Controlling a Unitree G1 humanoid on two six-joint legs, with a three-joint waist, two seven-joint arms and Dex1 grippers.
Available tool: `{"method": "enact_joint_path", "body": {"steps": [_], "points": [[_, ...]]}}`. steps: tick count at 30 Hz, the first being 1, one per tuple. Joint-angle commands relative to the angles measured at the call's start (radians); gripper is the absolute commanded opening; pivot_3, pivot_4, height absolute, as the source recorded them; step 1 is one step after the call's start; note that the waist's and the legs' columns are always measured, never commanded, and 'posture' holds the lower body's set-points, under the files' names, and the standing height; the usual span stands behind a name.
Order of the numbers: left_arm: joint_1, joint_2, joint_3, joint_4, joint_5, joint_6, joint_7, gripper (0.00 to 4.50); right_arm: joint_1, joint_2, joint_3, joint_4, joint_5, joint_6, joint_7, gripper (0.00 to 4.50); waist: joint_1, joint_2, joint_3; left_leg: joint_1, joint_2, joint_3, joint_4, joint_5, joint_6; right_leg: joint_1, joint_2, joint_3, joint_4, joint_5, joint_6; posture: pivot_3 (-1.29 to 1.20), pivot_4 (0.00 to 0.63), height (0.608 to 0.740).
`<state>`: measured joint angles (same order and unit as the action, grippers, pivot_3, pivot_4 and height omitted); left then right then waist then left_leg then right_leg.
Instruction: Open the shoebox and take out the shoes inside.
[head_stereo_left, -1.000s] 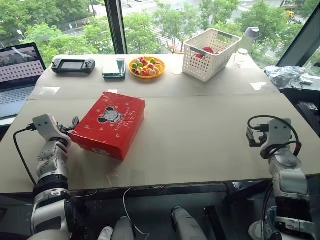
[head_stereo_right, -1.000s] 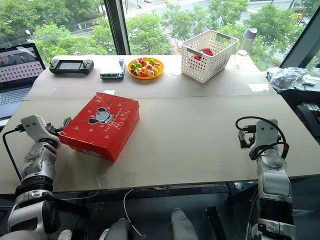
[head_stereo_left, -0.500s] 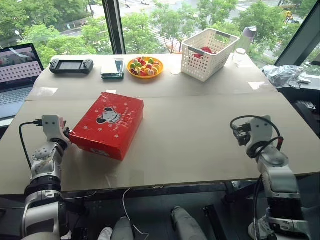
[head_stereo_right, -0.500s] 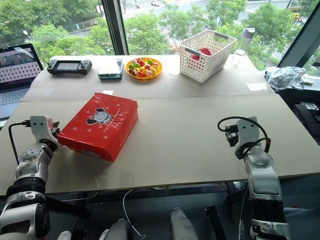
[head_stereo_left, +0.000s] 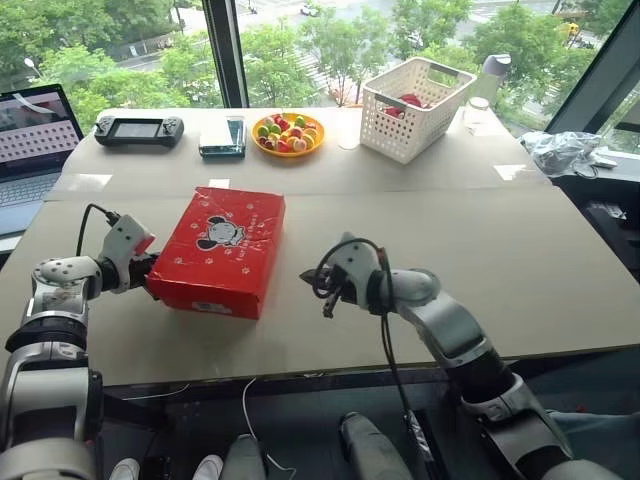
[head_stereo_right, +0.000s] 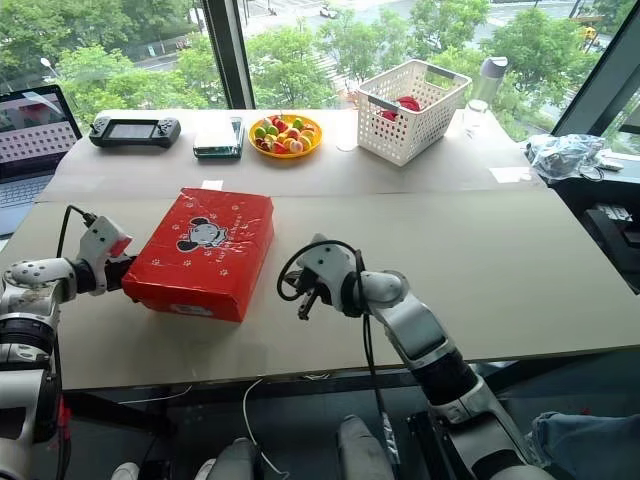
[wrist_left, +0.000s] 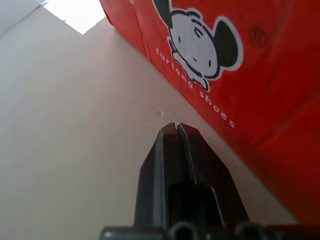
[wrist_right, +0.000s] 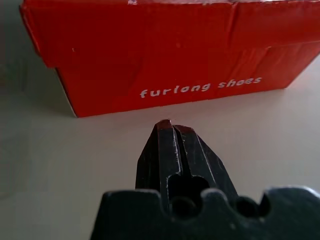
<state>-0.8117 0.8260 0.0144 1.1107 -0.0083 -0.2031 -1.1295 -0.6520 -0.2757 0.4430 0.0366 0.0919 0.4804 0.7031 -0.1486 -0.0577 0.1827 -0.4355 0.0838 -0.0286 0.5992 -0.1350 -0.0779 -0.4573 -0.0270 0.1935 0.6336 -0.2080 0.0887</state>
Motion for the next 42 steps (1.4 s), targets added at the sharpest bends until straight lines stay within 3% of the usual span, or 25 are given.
{"method": "enact_joint_path", "body": {"steps": [1,12,27,33,36,42], "points": [[-0.037,0.009,-0.031,0.025,0.036,-0.036,-0.056,0.01,-0.056,0.035,-0.004,0.087,-0.033,-0.073,0.005,0.0,0.003,0.0,0.0,-0.001,0.0,-0.002,0.0,0.0,0.0,0.0,0.0,-0.002,0.0,0.0,0.0,0.0,0.15,0.725],[-0.052,-0.088,-0.054,-0.023,0.041,-0.052,-0.126,0.01,-0.095,0.103,-0.023,0.19,-0.083,-0.133,0.007,0.0,0.023,0.0,0.0,-0.002,0.0,-0.013,0.009,0.0,0.0,0.001,0.0,-0.013,0.015,-0.005,-0.004,0.0,0.15,0.725],[-0.053,-0.278,-0.053,-0.094,0.035,-0.023,-0.052,0.01,0.031,-0.166,-0.187,0.094,-0.065,-0.109,0.086,0.0,0.084,0.0,0.0,-0.004,0.0,-0.017,0.01,0.0,0.0,0.002,0.0,-0.017,0.014,-0.006,-0.004,0.0,0.15,0.725],[-0.021,-0.252,-0.041,-0.103,0.033,-0.011,-0.039,0.01,0.042,-0.173,-0.196,0.097,-0.068,-0.11,0.081,0.0,0.078,0.0,0.0,-0.003,0.0,-0.017,0.01,0.001,0.0,0.002,0.0,-0.017,0.015,-0.006,-0.004,0.0,0.15,0.725],[0.049,-0.184,0.026,-0.183,-0.029,0.044,-0.042,0.01,0.039,-0.168,-0.199,0.109,-0.064,-0.114,0.082,0.0,0.069,0.0,0.0,-0.003,0.0,-0.017,0.01,0.001,0.0,0.002,0.0,-0.017,0.014,-0.006,-0.004,0.0,0.15,0.725],[0.371,-0.064,0.282,-0.713,-0.31,0.429,0.004,0.01,0.029,-0.149,-0.213,0.133,-0.011,-0.15,0.146,0.0,0.028,0.001,0.0,-0.003,0.001,-0.019,0.008,0.001,0.0,0.001,0.001,-0.018,0.015,-0.006,-0.005,0.0,0.15,0.725]]}}
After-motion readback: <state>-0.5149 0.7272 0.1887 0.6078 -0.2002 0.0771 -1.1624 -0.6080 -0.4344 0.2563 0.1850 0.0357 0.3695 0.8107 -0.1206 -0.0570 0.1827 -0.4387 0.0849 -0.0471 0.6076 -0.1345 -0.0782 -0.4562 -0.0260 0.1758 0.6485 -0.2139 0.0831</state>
